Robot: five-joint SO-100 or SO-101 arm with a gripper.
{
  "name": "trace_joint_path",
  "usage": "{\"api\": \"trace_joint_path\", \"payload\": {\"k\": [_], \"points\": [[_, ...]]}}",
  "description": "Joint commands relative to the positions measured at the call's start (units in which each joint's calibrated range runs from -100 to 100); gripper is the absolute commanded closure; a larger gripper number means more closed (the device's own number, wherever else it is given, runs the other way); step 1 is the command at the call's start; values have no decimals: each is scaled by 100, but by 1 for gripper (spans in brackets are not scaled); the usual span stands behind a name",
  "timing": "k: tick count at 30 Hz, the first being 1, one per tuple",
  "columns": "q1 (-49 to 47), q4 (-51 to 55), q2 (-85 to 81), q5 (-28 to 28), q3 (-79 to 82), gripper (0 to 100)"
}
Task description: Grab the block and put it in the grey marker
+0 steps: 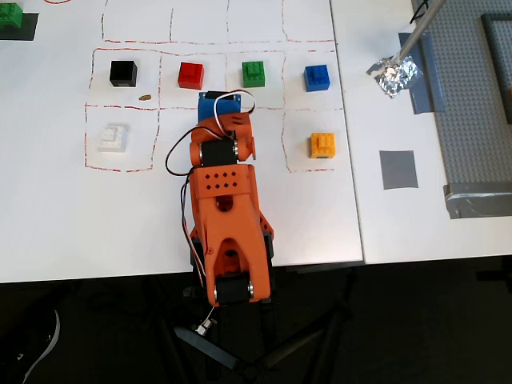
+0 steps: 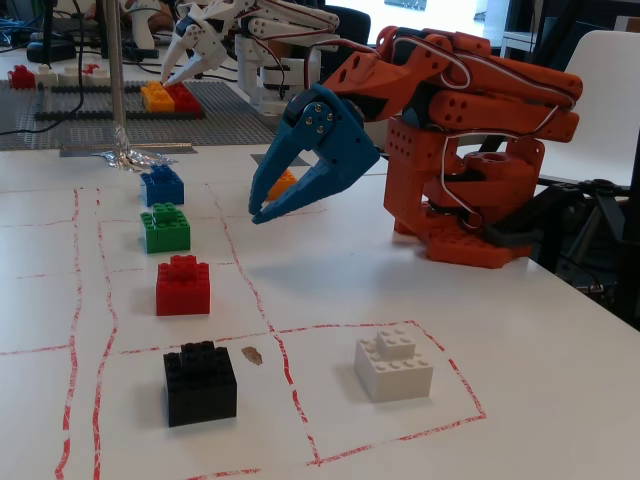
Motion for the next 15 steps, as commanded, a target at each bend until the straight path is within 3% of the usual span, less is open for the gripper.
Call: {"api": "trace_joint_path", "payload": {"k": [1, 15], "points": [[5, -26, -94, 78, 81, 100], [-92, -34, -43, 230, 72, 100]]}}
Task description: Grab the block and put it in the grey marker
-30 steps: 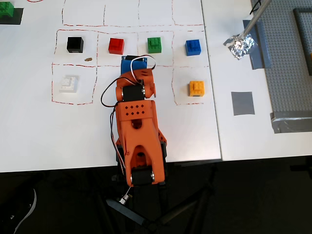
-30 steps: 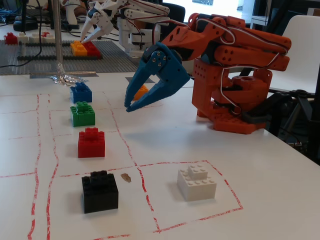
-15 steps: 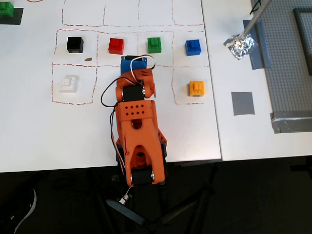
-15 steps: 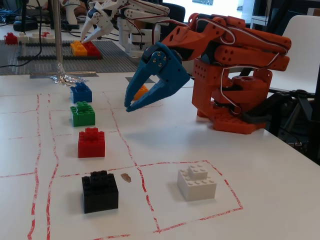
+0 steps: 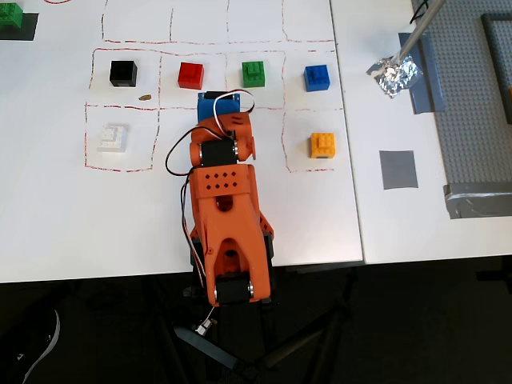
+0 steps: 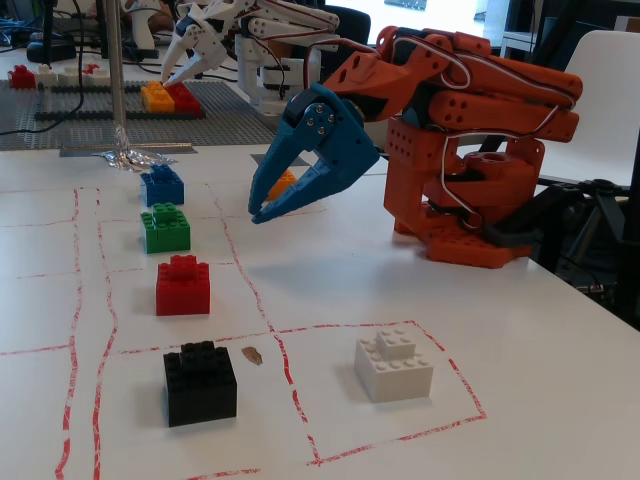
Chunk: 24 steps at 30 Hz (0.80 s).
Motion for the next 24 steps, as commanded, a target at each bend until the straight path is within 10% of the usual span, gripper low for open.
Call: {"api": "trace_joint_path", "payload": {"k": [1, 24], "points": [[-83, -34, 87, 137, -1, 100], [1293, 1207, 6541, 1031, -5785, 97]]}}
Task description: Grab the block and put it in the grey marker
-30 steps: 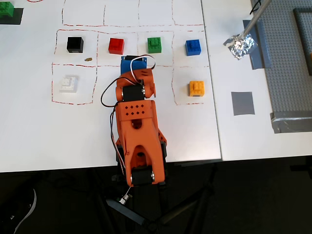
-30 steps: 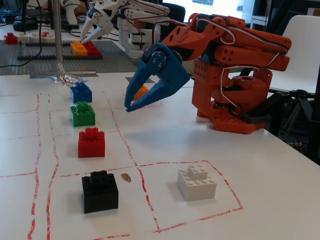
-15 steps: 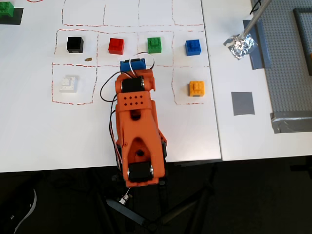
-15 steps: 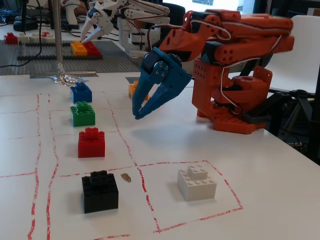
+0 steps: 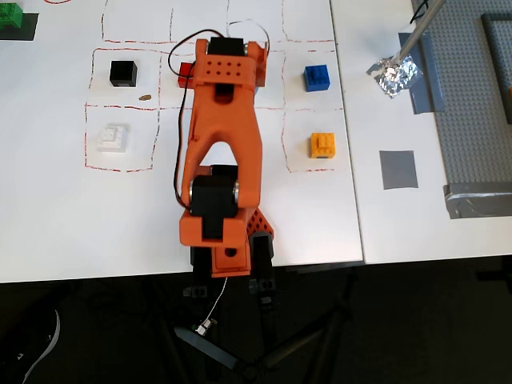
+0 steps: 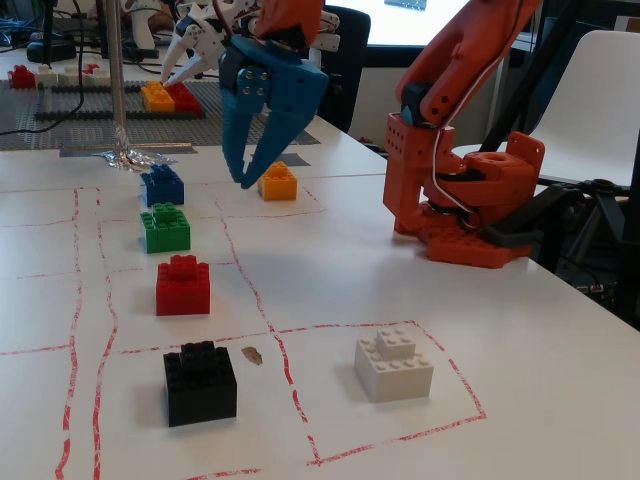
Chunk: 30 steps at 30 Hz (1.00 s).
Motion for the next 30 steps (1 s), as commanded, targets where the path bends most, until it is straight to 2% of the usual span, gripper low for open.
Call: {"api": "trace_joint_path", "payload": {"k": [1, 4, 17, 23, 30], "points": [[258, 114, 319, 44, -980, 96], [443, 146, 827, 142, -1424, 95], [885, 203, 1973, 215, -2312, 71], [726, 269, 2076, 15, -2331, 66], [382, 301, 2275, -117, -2394, 67]]}}
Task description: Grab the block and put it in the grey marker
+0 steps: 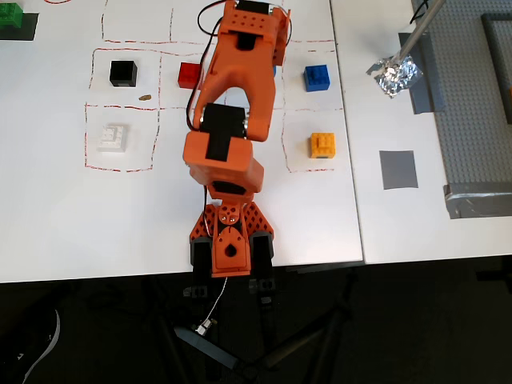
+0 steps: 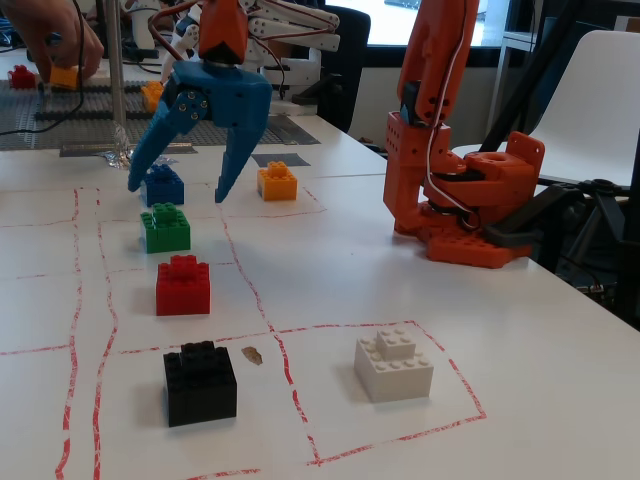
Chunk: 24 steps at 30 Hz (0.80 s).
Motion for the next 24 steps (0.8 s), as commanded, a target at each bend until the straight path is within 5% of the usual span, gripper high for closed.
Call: {"api": "trace_joint_path", "payload": {"k": [1, 24], "points": [[-242, 92, -115, -112, -645, 67], [-12, -365, 1204, -20, -1080, 68]]}}
